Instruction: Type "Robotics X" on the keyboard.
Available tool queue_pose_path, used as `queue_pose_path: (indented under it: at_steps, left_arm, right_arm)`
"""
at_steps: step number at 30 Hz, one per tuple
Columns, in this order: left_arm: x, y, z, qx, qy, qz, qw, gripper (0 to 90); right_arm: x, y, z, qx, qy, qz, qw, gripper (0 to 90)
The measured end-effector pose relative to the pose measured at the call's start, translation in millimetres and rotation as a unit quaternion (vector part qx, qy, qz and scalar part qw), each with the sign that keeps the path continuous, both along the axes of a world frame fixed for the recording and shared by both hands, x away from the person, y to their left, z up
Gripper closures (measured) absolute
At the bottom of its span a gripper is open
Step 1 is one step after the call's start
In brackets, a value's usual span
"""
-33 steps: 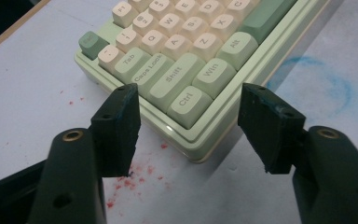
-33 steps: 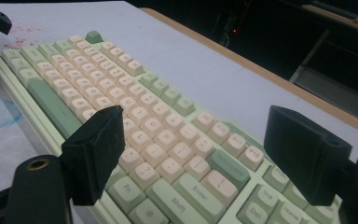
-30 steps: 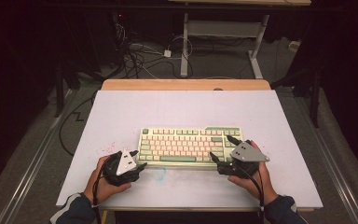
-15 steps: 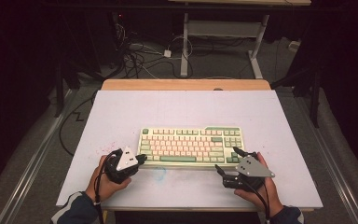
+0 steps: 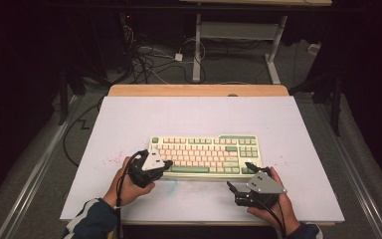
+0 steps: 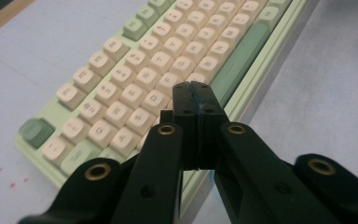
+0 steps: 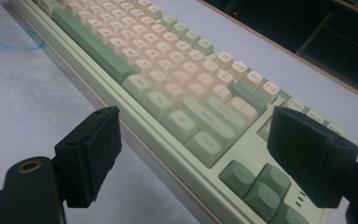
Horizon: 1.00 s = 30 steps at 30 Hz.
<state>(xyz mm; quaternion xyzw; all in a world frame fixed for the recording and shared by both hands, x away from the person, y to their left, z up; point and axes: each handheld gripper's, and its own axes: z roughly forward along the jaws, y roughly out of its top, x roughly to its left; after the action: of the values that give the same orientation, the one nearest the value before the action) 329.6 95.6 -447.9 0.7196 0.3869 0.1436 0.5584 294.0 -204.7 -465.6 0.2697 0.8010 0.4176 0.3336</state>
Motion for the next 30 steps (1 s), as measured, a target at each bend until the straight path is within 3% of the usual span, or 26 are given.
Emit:
queue_pose_path:
  at_steps: [14, 21, 30]
  left_arm:
    - [23.8, -49.5, -10.8, 0.031, 0.010, -0.015, 0.9993, 87.0]
    - [30.2, -53.6, -20.0, 0.039, 0.014, -0.011, 0.9991, 87.0]
    - [31.0, -56.3, -21.4, 0.036, 0.010, -0.011, 0.9992, 86.9]
  right_arm:
    - [0.5, 1.4, -2.1, -0.009, 0.001, 0.004, 1.0000, 18.5]
    - [1.8, 2.2, -4.2, -0.014, 0.006, 0.009, 0.9998, 18.5]
    - [2.3, 4.4, -6.2, -0.021, 0.009, 0.010, 0.9997, 18.6]
